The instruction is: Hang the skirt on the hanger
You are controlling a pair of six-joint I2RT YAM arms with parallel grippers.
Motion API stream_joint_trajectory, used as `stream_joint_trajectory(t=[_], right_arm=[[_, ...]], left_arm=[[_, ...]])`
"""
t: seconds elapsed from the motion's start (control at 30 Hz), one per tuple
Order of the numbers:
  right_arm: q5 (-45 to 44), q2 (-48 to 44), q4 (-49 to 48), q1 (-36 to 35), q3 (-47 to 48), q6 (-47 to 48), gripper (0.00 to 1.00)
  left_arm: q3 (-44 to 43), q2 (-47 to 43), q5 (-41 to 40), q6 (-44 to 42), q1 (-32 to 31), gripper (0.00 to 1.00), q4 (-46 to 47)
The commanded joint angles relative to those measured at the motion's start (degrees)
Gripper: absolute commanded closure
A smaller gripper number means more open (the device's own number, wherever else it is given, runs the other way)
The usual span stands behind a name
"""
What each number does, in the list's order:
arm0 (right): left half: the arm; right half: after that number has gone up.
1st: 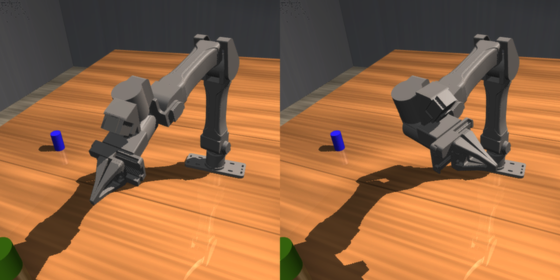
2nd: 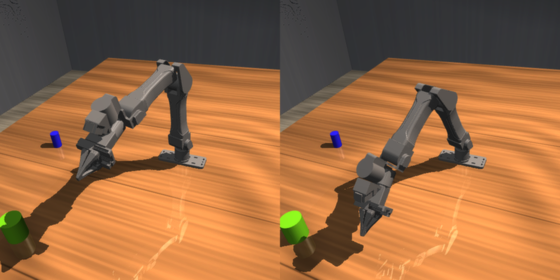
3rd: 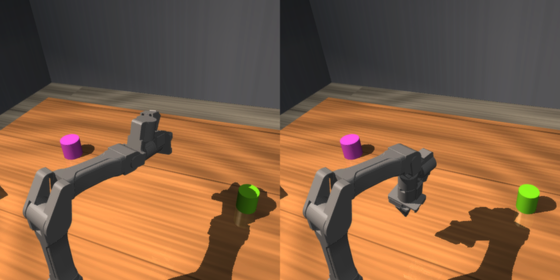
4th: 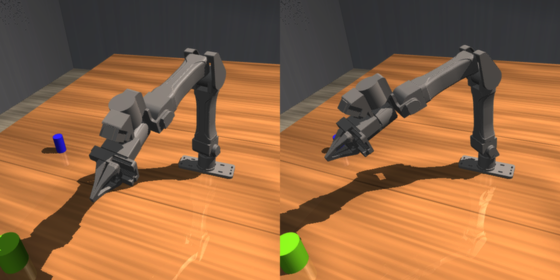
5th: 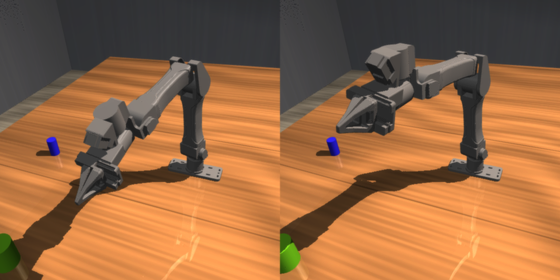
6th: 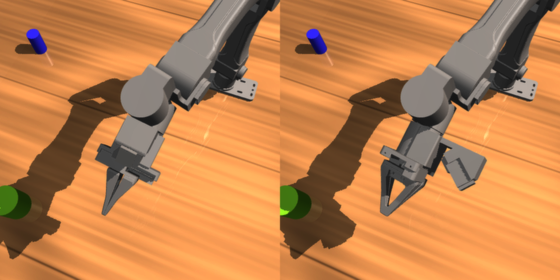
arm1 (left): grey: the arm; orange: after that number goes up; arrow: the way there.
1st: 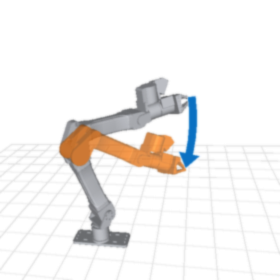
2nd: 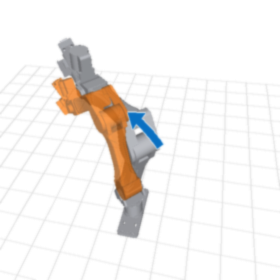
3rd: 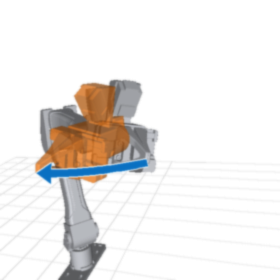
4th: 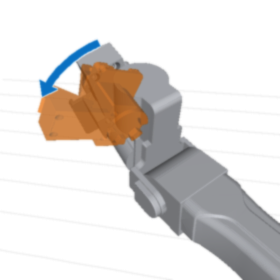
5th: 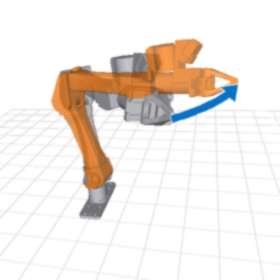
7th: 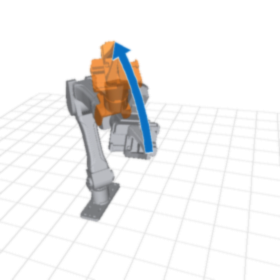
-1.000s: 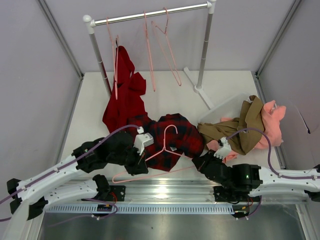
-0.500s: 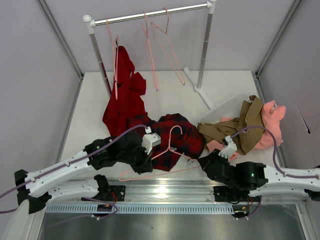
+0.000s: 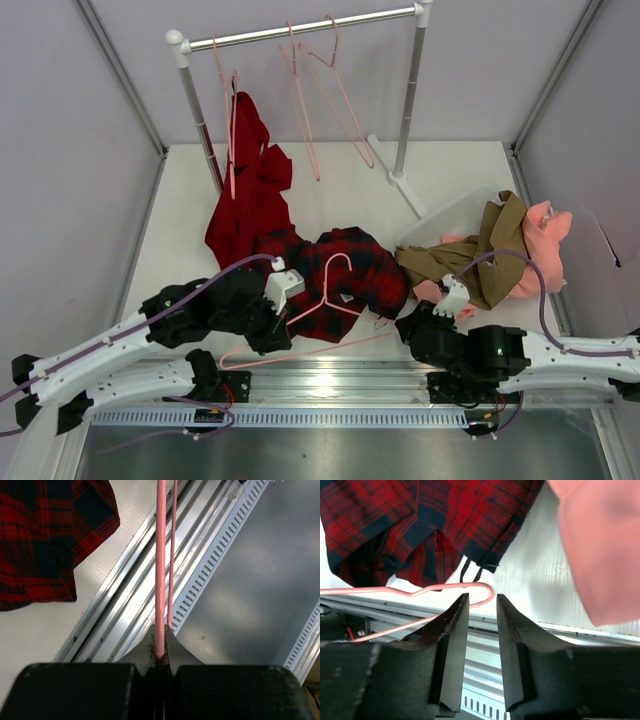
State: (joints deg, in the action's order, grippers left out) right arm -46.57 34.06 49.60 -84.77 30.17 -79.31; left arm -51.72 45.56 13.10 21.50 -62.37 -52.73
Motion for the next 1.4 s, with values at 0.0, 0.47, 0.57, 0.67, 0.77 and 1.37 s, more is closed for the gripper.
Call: stream_joint_trajectory(t=[0.0, 0.47, 0.57, 0.67, 0.77, 1.37], right_arm=[[-2.5, 1.3, -6.0, -0.6, -0.5, 3.4, 0.66], [-0.4, 6.9, -14.8, 1.2, -4.7, 2.2, 0.64], [-0.5, 7.0, -16.6, 1.8, -5.6, 2.1, 0.64], [-0.4, 6.3, -19.3, 2.7, -7.2, 2.1, 0.64], [-0.6, 5.8, -21.4, 3.0, -8.7, 2.0, 0.66], [-2.7, 5.7, -27.5, 4.5, -11.5, 3.5, 0.75]], left_arm=[[-3.6, -1.6, -0.6, -0.1, -0.5, 1.00, -7.6], [-9.4, -1.9, -6.9, -1.3, -0.5, 1.00, -12.6], [-10.0, -2.1, -6.4, -1.5, -0.5, 1.00, -11.7], [-10.1, -2.1, -5.4, -1.6, -0.5, 1.00, -11.1], [-10.0, -2.1, -5.4, -1.7, -0.5, 1.00, -11.1], [-9.6, -2.0, -2.9, -1.0, -0.5, 1.00, -8.4]])
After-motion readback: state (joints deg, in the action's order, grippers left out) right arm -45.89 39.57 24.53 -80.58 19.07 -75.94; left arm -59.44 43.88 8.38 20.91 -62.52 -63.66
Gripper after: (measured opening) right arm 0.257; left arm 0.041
